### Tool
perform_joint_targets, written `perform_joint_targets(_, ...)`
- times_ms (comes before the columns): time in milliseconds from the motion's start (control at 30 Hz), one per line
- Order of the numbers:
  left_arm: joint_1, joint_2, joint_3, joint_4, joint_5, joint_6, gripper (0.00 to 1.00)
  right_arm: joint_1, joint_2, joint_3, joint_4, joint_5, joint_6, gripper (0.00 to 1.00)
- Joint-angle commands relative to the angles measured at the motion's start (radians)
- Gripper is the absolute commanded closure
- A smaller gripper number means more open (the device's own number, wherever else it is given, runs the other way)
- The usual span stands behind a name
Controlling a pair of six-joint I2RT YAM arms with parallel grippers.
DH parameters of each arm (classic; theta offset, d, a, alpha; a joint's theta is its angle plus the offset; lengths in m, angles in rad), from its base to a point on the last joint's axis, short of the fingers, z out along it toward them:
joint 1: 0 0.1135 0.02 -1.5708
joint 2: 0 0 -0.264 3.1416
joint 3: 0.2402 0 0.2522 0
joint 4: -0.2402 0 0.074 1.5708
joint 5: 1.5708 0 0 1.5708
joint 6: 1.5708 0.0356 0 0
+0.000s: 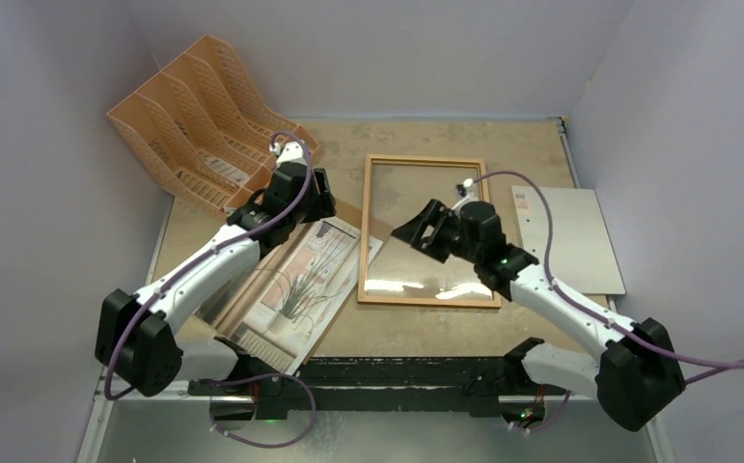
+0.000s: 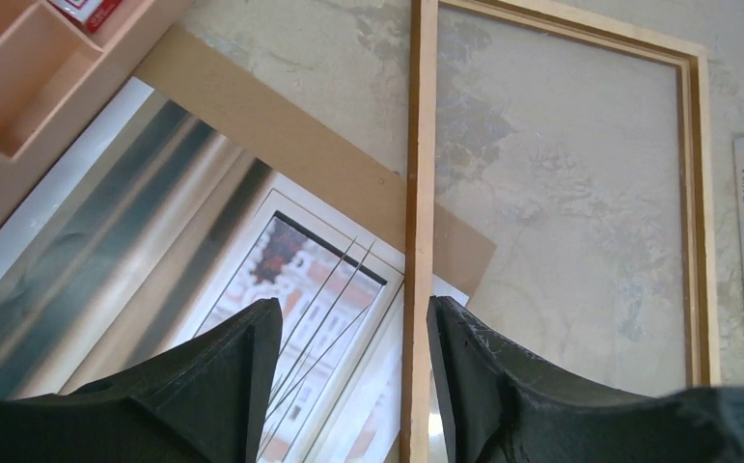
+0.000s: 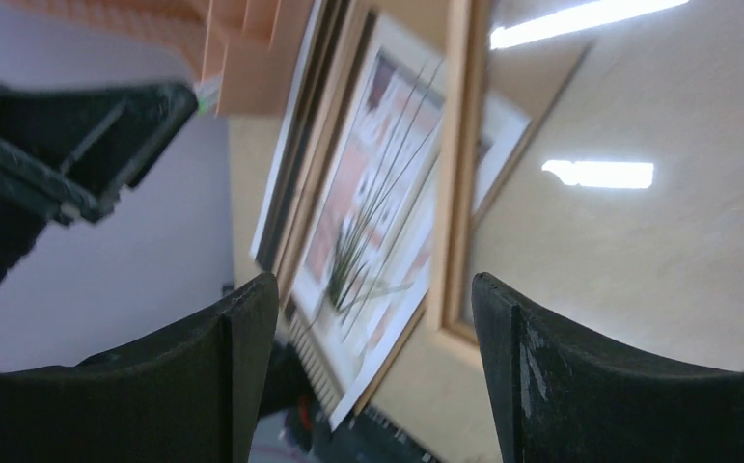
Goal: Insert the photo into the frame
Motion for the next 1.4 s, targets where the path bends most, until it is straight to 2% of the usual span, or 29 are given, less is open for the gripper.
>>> perform_joint_targets(0, 0.002, -0.115, -0.015, -0.095, -0.033, -0.024, 0.40, 0.200, -0.032, -0.027, 0.122, 0.039, 0.262, 0.25)
perform_joint_targets(100, 0.002, -0.186, -0.018, -0.139, -0.029, -0.028, 0.40, 0.384, -0.003, -0.024, 0.175, 0.135, 0.357, 0.24)
perform_joint_targets(233, 0.002, -0.260, -0.014, -0.216, -0.026, -0.020, 0.40, 0.640, 0.124, -0.015, 0.225, 0.218, 0.481, 0.24)
perform_joint_targets(467, 0.002, -0.375, -0.095, -0.249, -0.043, -0.009, 0.40, 0.882, 0.375, -0.014, 0.413, 0.232, 0.605, 0.35)
perform_joint_targets(733, 0.002, -0.489, -0.181, -0.273, -0.070, -0.046, 0.39, 0.925, 0.570, 0.047, 0.492, 0.193, 0.625, 0.44)
perform_joint_targets(933, 0.002, -0.474, -0.173, -0.275, -0.057, -0.046, 0.39, 0.925, 0.621, 0.089, 0.487, 0.231, 0.609, 0.49)
perform_joint_targets(1067, 0.002, -0.462, -0.174, -0.273, -0.054, -0.041, 0.39, 0.921, 0.656, 0.086, 0.478, 0.219, 0.658, 0.54)
perform_joint_targets(1367, 0.002, -0.453, -0.195, -0.257, -0.062, -0.032, 0.39, 0.909, 0.711, 0.110, 0.473, 0.209, 0.661, 0.56)
